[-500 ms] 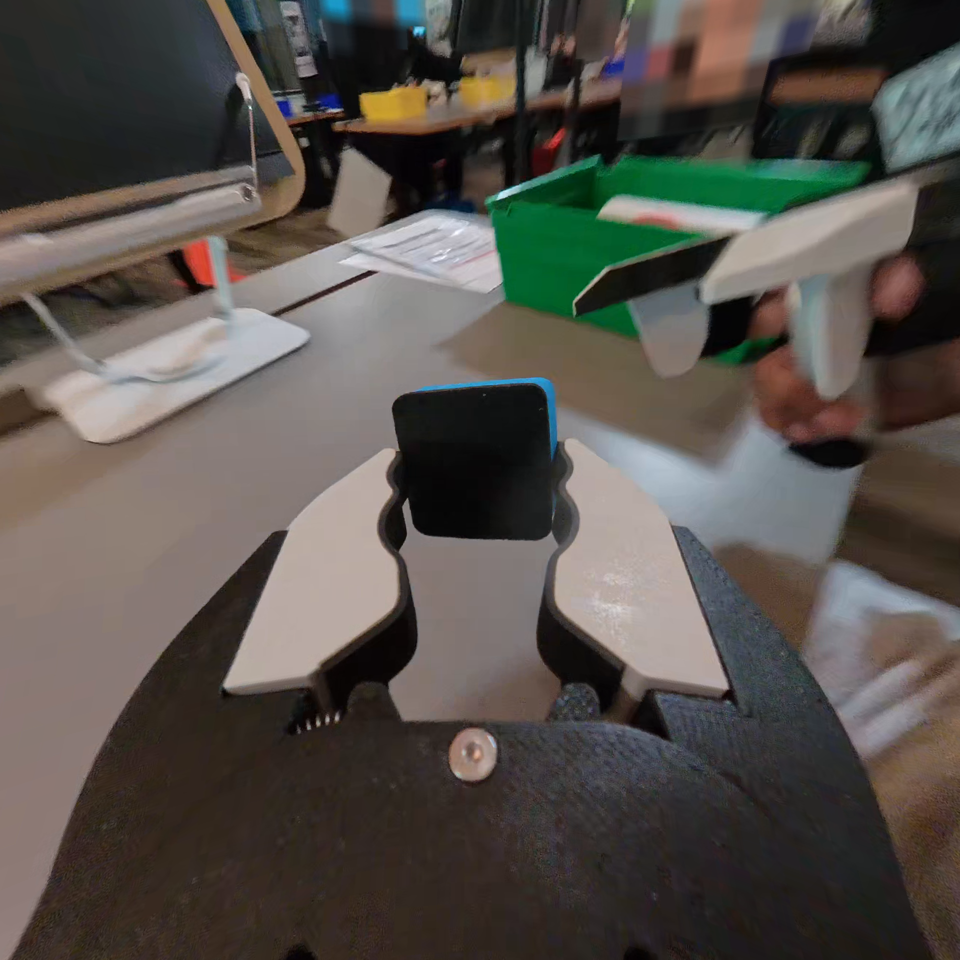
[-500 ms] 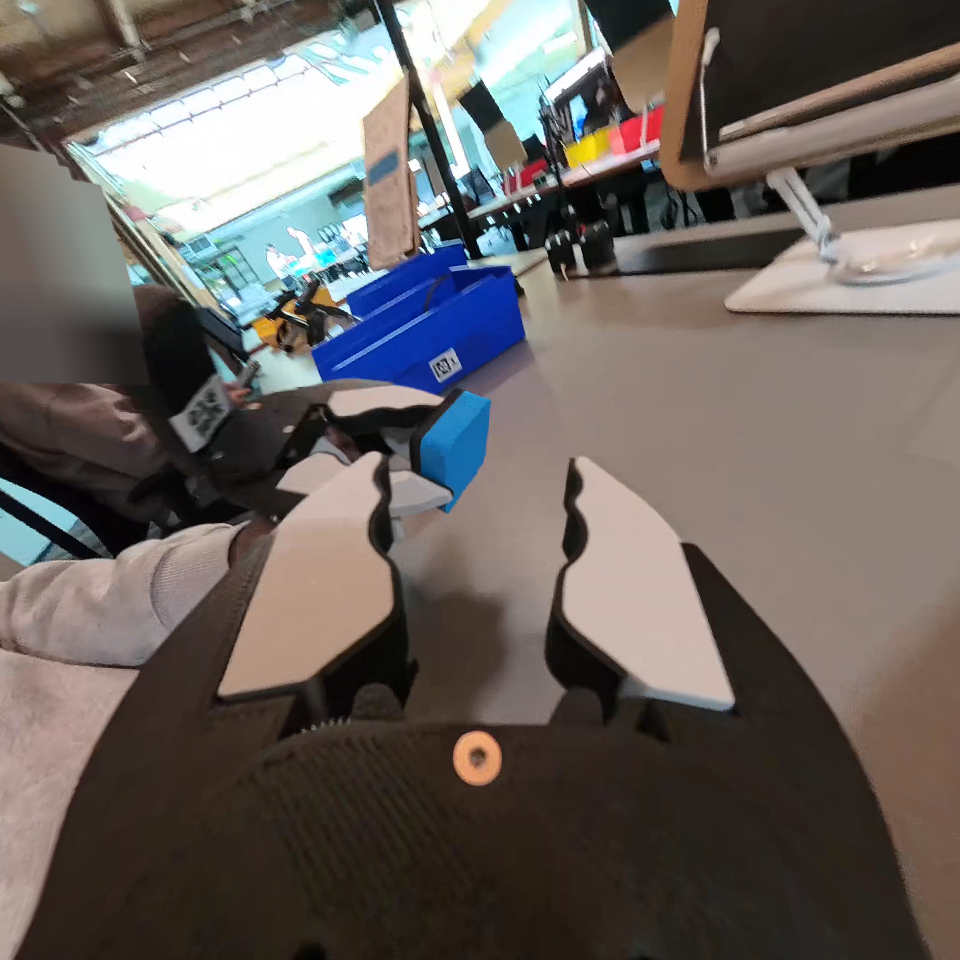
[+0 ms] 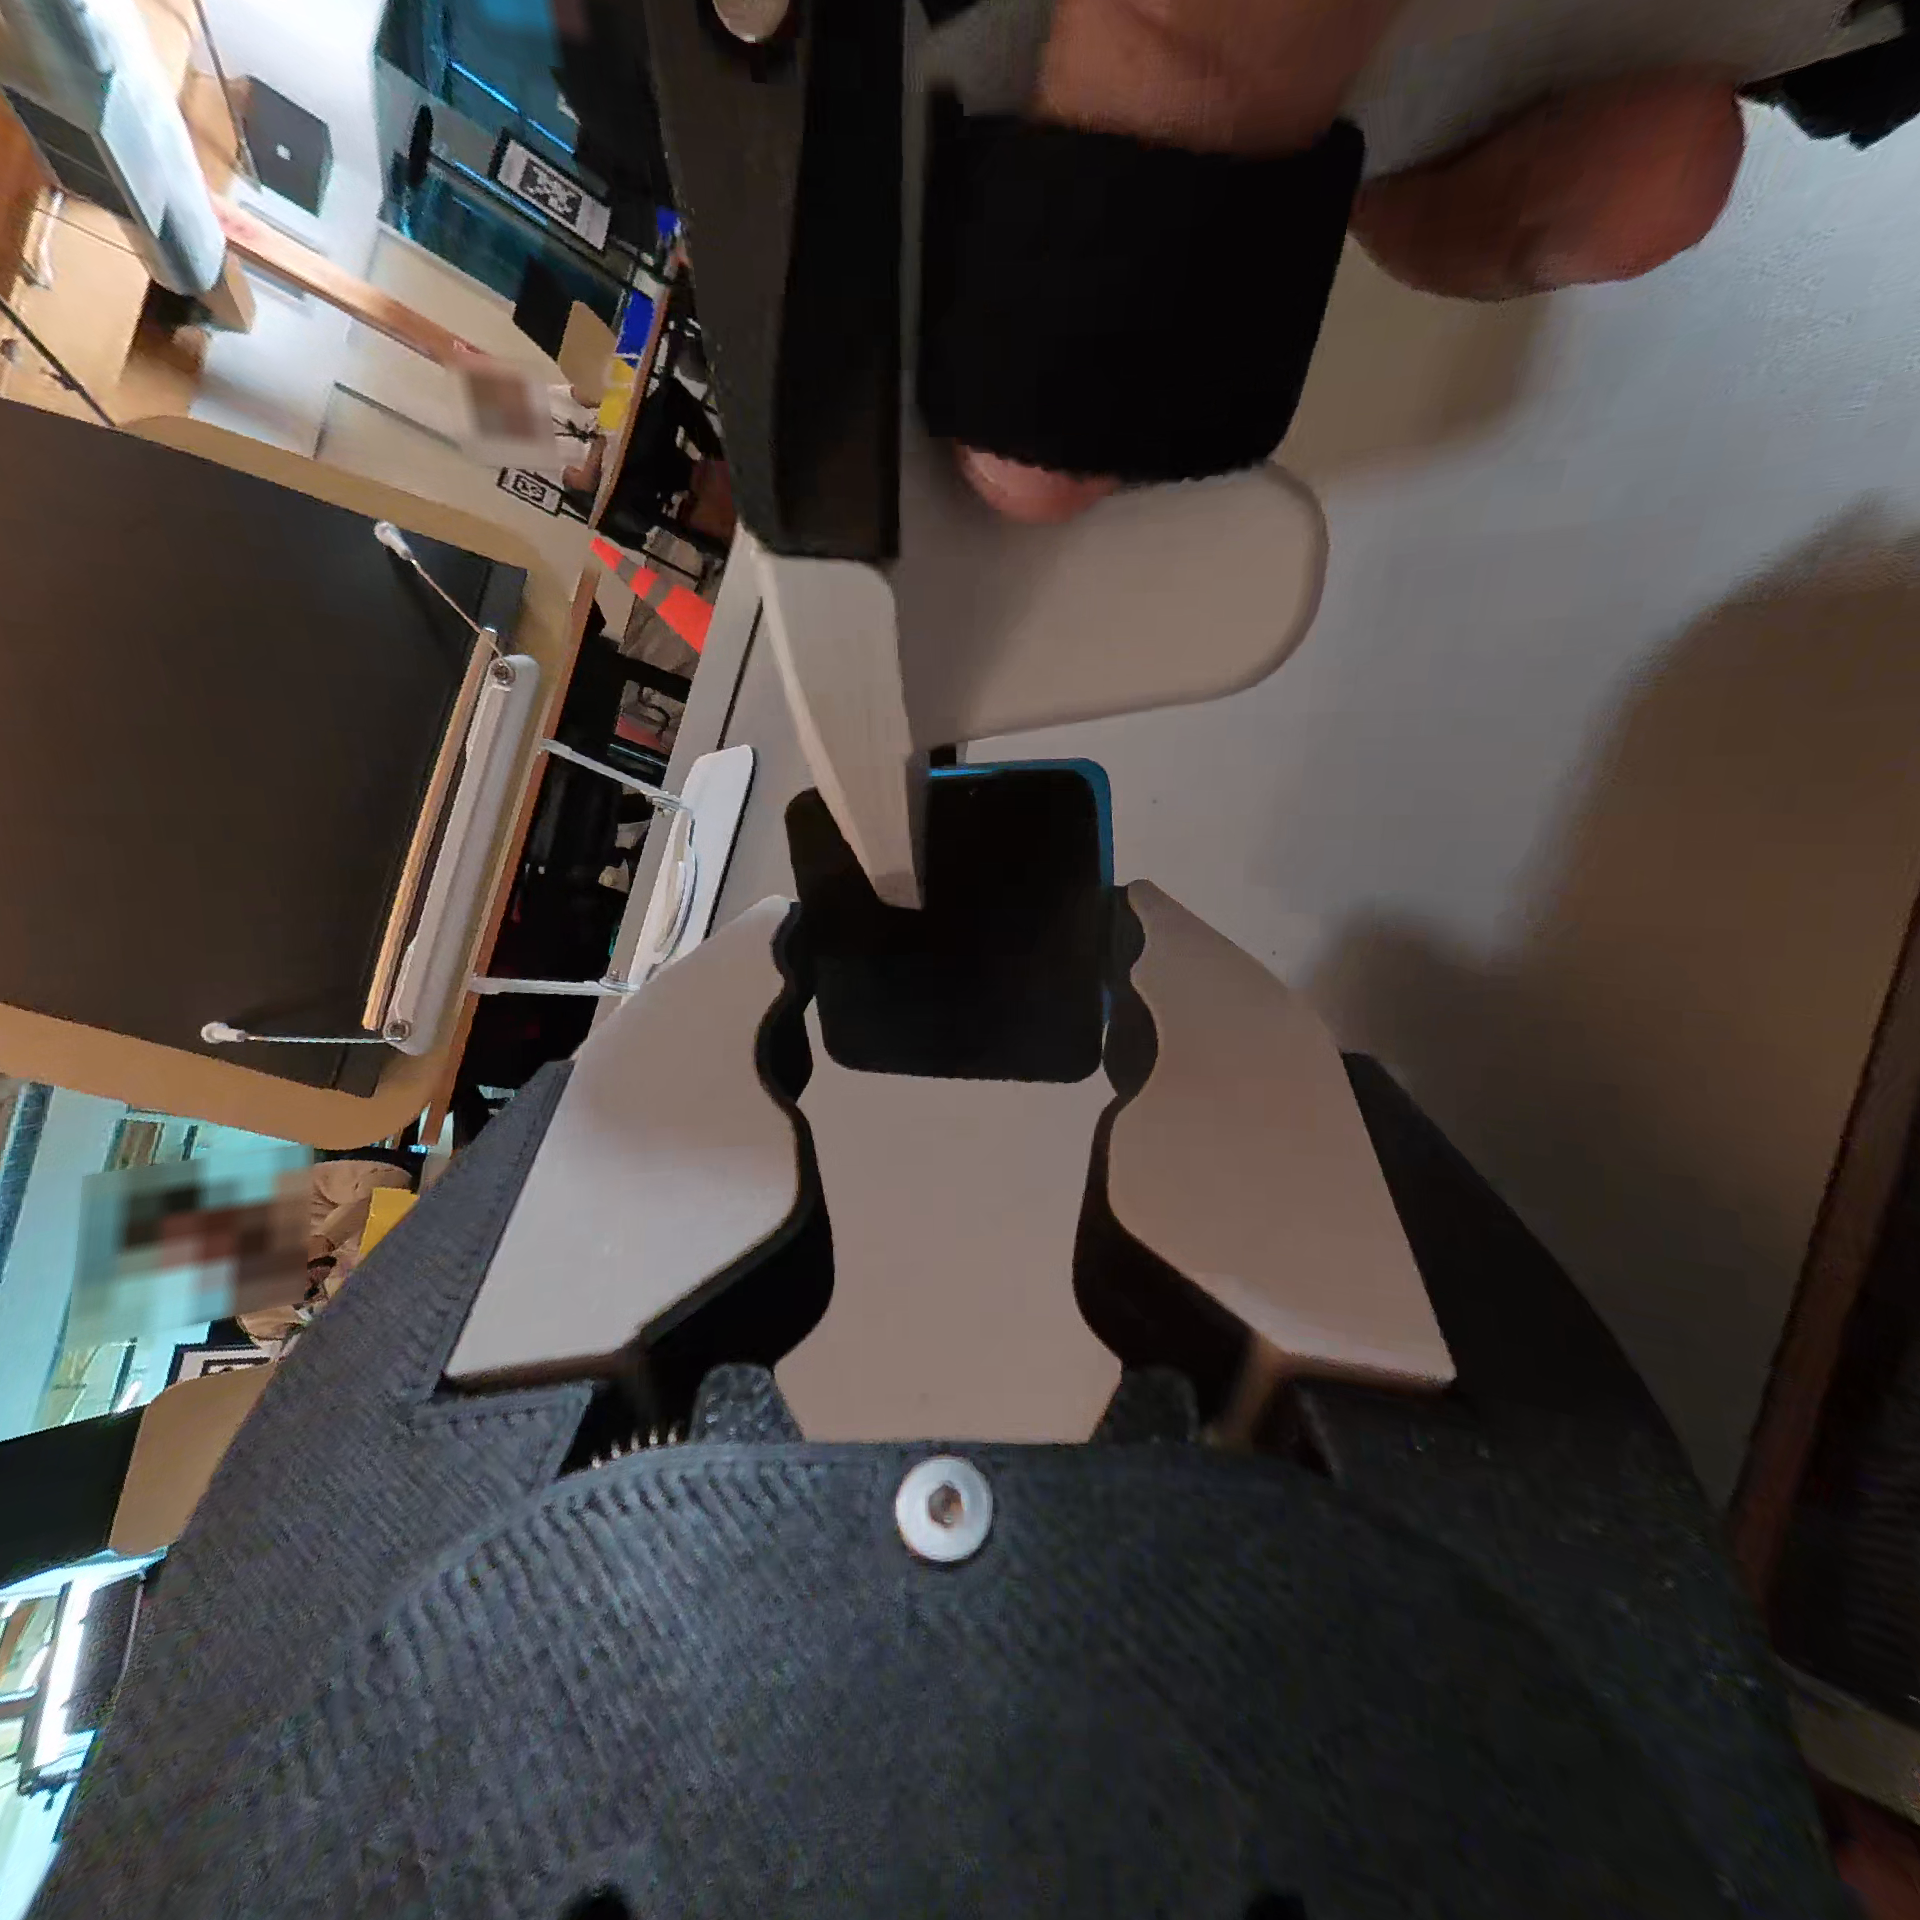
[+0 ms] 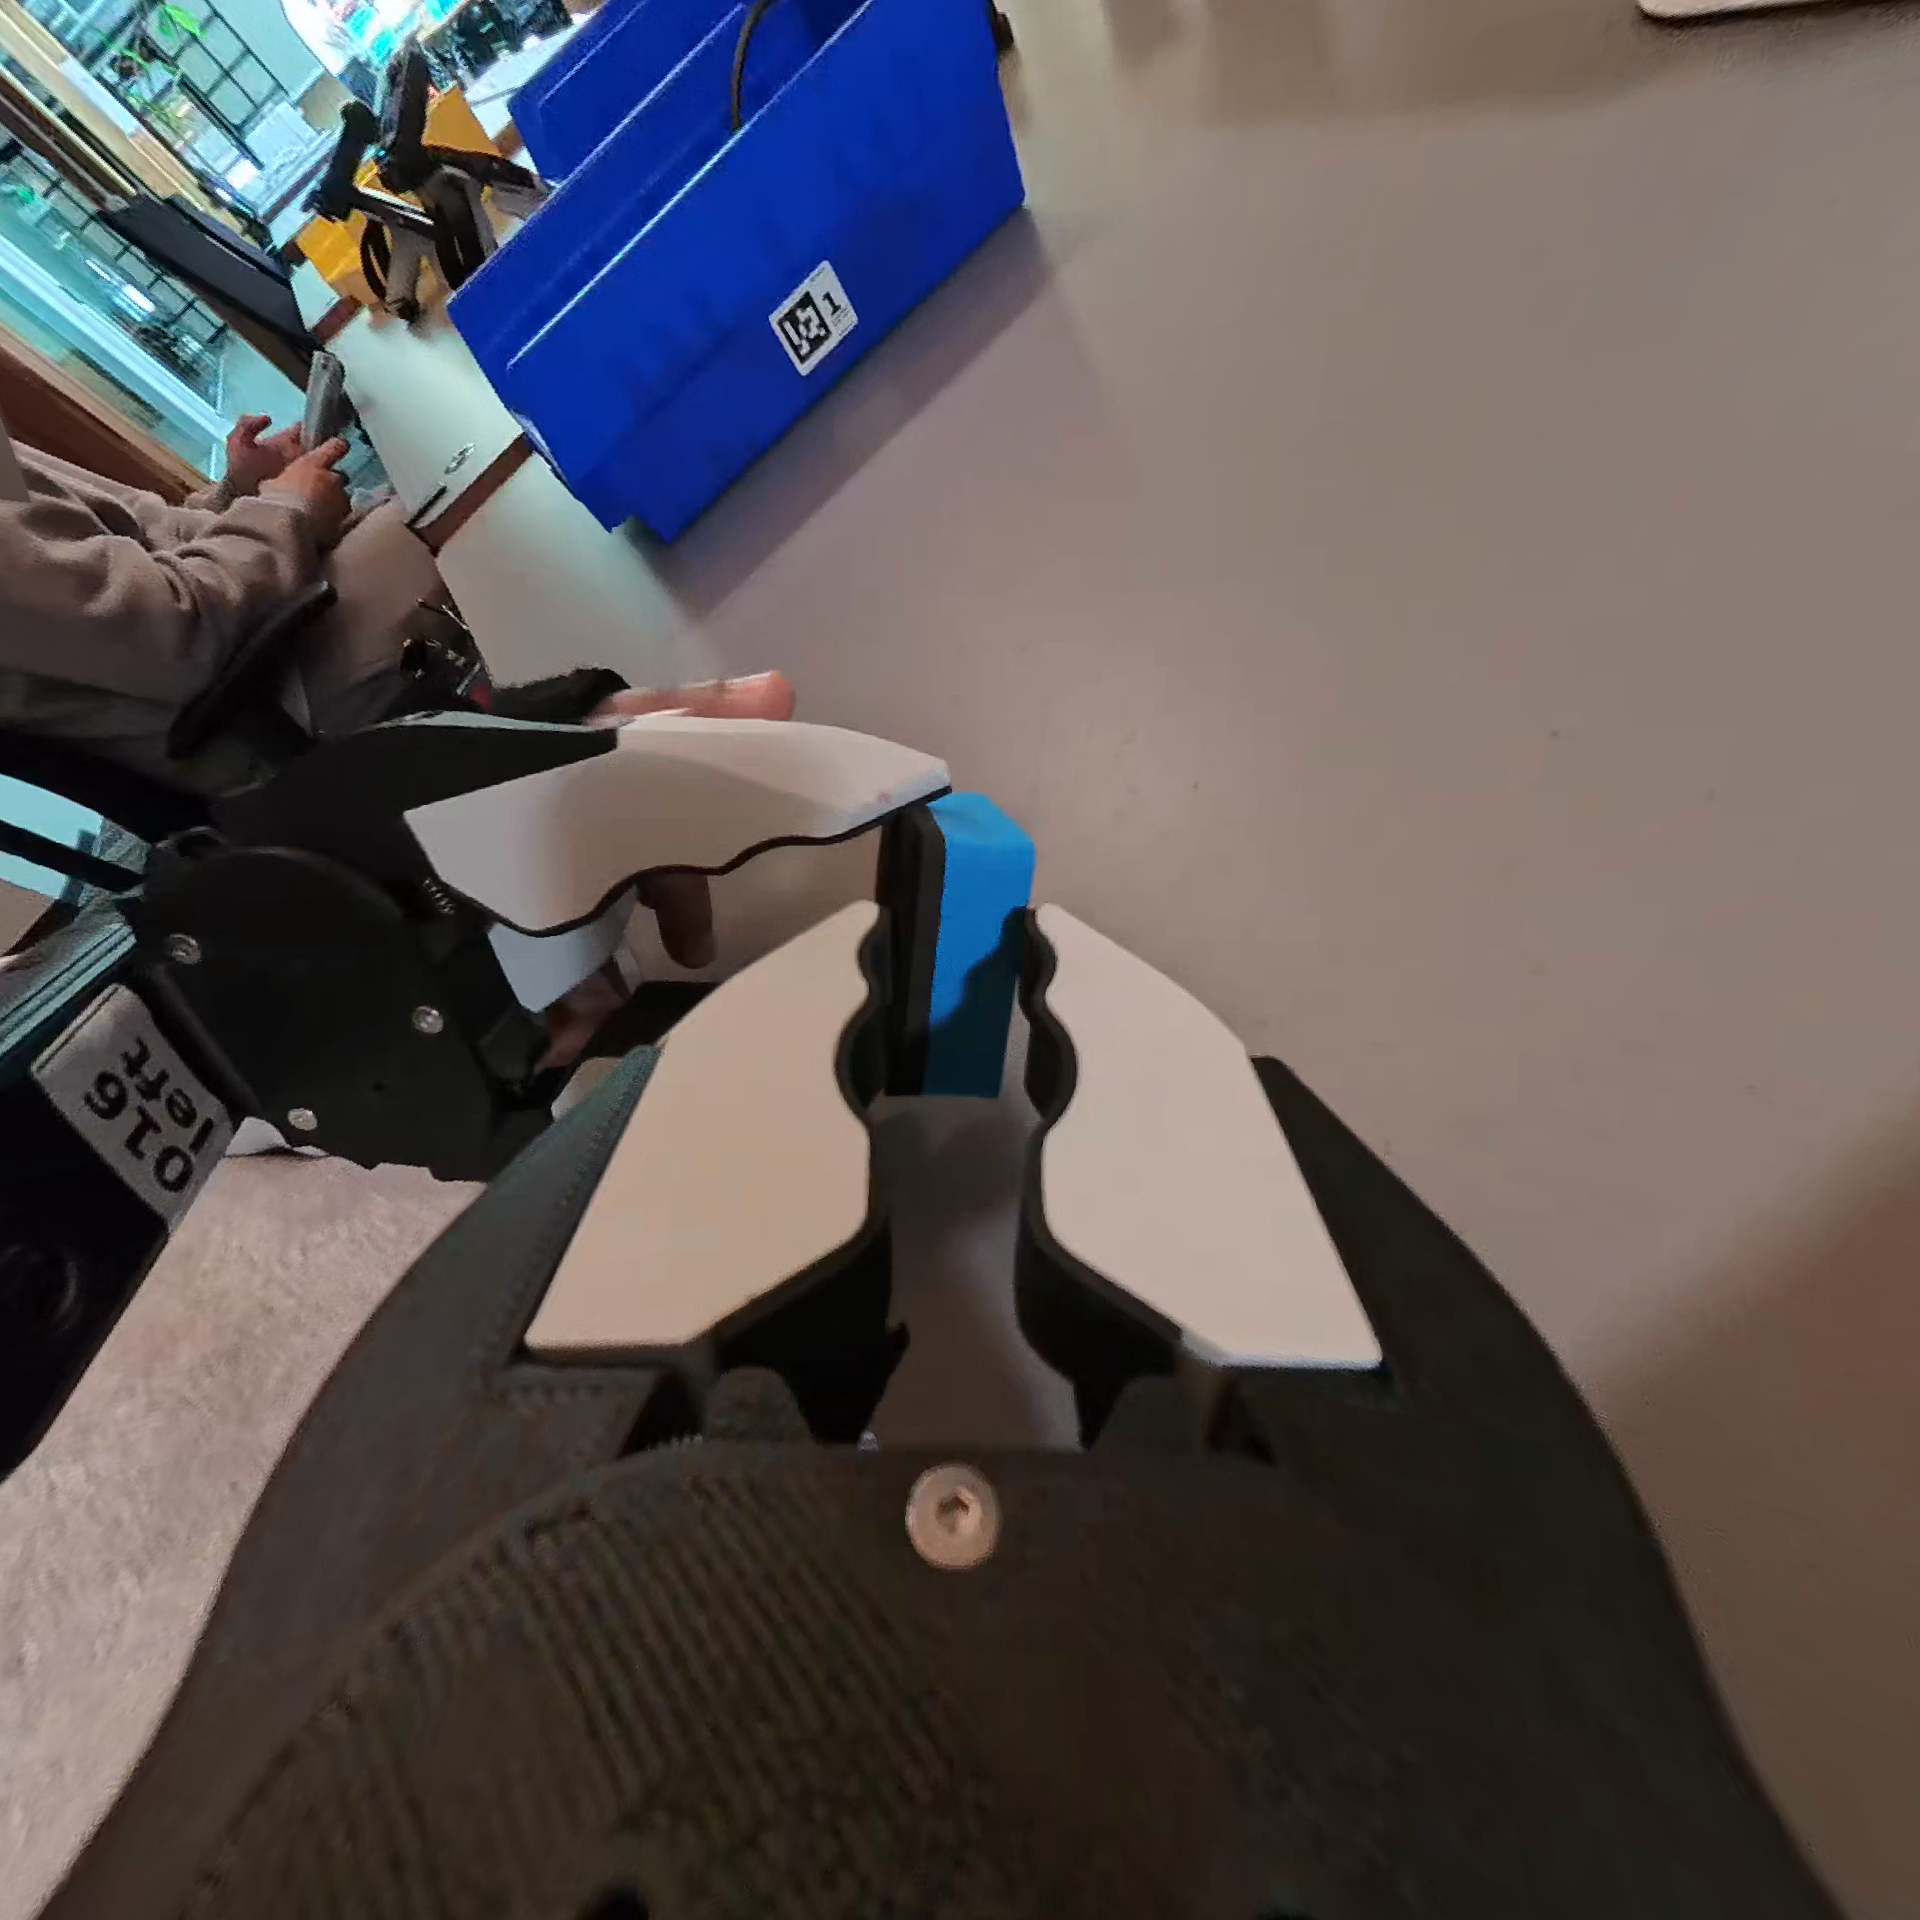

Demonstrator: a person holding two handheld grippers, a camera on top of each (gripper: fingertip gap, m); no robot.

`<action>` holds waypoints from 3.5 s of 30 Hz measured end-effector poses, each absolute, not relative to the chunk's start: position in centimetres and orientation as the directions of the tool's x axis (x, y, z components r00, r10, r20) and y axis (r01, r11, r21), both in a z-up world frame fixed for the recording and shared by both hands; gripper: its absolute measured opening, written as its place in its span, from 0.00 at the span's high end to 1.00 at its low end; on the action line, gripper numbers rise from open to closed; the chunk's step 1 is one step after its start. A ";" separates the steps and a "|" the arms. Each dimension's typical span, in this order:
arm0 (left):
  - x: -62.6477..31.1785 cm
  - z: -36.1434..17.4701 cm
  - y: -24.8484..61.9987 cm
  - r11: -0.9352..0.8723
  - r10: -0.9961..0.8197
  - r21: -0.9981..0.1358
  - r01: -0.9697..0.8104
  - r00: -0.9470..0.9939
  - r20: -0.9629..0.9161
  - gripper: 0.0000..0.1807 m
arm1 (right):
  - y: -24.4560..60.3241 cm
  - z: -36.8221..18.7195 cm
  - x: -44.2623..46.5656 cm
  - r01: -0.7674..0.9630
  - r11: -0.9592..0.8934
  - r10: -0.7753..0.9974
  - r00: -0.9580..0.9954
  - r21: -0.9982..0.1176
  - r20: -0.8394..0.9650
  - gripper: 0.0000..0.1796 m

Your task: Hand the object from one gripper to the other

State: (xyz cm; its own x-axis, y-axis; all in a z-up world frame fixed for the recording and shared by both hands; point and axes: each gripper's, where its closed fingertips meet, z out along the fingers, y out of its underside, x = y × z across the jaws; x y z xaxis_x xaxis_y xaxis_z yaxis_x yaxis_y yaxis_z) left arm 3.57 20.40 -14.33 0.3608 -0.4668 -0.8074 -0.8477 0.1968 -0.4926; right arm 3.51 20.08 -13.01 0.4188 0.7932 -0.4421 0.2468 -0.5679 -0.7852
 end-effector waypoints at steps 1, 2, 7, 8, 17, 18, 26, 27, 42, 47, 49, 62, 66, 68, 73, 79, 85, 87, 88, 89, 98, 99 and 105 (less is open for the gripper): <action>3.5 -14.3 20.4 0.194 -0.468 -0.496 -0.847 0.364 -0.805 0.69 | 20.0 -12.9 3.5 0.250 -0.566 0.796 0.412 -0.786 -0.442 0.87; 3.6 -14.2 20.4 0.202 -0.469 -0.505 -0.839 0.370 -0.802 0.69 | 20.0 -12.7 3.5 0.249 -0.566 0.798 0.403 -0.786 -0.448 0.87; 3.8 -12.7 20.3 0.236 -0.472 -0.609 -0.758 0.458 -0.753 0.55 | 20.6 -11.0 4.1 0.163 -0.546 0.803 0.381 -0.822 -0.458 0.88; 3.8 -12.5 20.4 0.226 -0.484 -0.643 -0.732 0.489 -0.726 0.49 | 20.9 -10.6 4.4 0.138 -0.539 0.804 0.378 -0.831 -0.459 0.88; 3.8 -10.1 19.5 -0.247 -0.835 -0.969 -0.018 0.511 0.204 0.58 | 21.2 -7.3 6.0 -0.051 -0.505 0.841 0.198 -0.862 -0.504 0.87; 3.6 -9.7 19.4 -0.348 -0.829 -0.934 0.076 0.440 0.345 0.60 | 21.0 -7.0 5.8 -0.057 -0.500 0.847 0.178 -0.864 -0.501 0.87; 2.8 -7.2 18.3 -0.651 -0.724 -0.684 0.329 0.001 0.690 0.79 | 20.1 -6.6 4.9 -0.071 -0.487 0.862 0.122 -0.870 -0.492 0.87; 2.8 -7.2 18.2 -0.646 -0.728 -0.690 0.326 0.009 0.685 0.80 | 20.2 -6.5 5.0 -0.084 -0.494 0.858 0.115 -0.865 -0.501 0.87; 2.8 -7.5 18.6 -0.570 -0.767 -0.761 0.308 0.130 0.628 0.89 | 20.5 -6.5 4.7 -0.122 -0.465 0.868 0.131 -0.877 -0.479 0.73; 1.6 -7.7 19.5 -0.619 -0.716 -0.701 0.353 0.111 0.689 0.89 | 21.3 -5.6 5.3 -0.187 -0.332 0.912 0.188 -0.924 -0.366 0.59; 1.5 -8.0 19.4 -0.665 -0.687 -0.669 0.331 0.079 0.722 0.89 | 20.4 -5.3 5.0 -0.145 -0.187 0.962 0.174 -0.972 -0.211 0.55; 3.2 -8.8 16.9 -0.748 -0.660 -0.650 0.135 -0.047 0.749 0.88 | 17.4 -7.4 4.2 0.135 0.337 0.931 0.099 -0.932 0.351 0.70; 3.0 -8.3 17.4 -0.731 -0.672 -0.652 0.200 -0.052 0.738 0.83 | 17.7 -6.9 4.2 0.141 0.308 0.935 0.138 -0.941 0.327 0.70; 2.6 -8.0 18.5 -0.715 -0.671 -0.641 0.281 -0.017 0.741 0.66 | 18.5 -6.3 4.6 0.137 0.276 0.933 0.202 -0.951 0.299 0.70; 1.2 -7.5 19.4 -0.709 -0.660 -0.609 0.356 -0.031 0.750 0.64 | 22.6 -1.8 10.3 0.066 0.230 0.815 0.532 -0.971 0.229 0.70; 1.5 -7.6 19.4 -0.716 -0.655 -0.603 0.352 -0.039 0.754 0.67 | 27.8 0.4 26.6 -0.006 0.122 0.432 0.901 -0.992 0.048 0.70; 1.4 -7.5 19.6 -0.726 -0.641 -0.579 0.371 -0.060 0.765 0.68 | 29.4 -3.4 34.3 0.019 -0.072 0.256 0.967 -0.997 0.000 0.70; 1.2 -7.5 19.7 -0.726 -0.639 -0.576 0.376 -0.061 0.767 0.68 | 29.9 -5.0 34.7 0.068 -0.153 0.234 0.972 -0.986 0.030 0.67; 1.2 -7.5 19.8 -0.727 -0.638 -0.574 0.378 -0.062 0.767 0.68 | 30.2 -5.8 35.0 0.080 -0.185 0.218 0.975 -0.979 0.039 0.60; 1.1 -7.5 19.8 -0.727 -0.637 -0.572 0.380 -0.063 0.768 0.68 | 30.5 -6.3 35.2 0.081 -0.198 0.203 0.978 -0.977 0.040 0.55; 0.6 -7.4 20.2 -0.725 -0.631 -0.560 0.402 -0.062 0.773 0.69 | 29.1 -1.5 33.8 -0.076 0.042 0.291 0.955 -0.996 -0.061 0.63; 0.5 -7.4 20.2 -0.724 -0.631 -0.560 0.403 -0.060 0.773 0.69 | 28.9 -1.0 33.2 -0.090 0.061 0.318 0.946 -0.994 -0.066 0.63; 0.9 -7.7 20.2 -0.695 -0.661 -0.613 0.376 0.003 0.751 0.69 | 26.8 1.6 26.1 -0.141 0.118 0.529 0.846 -0.983 -0.058 0.68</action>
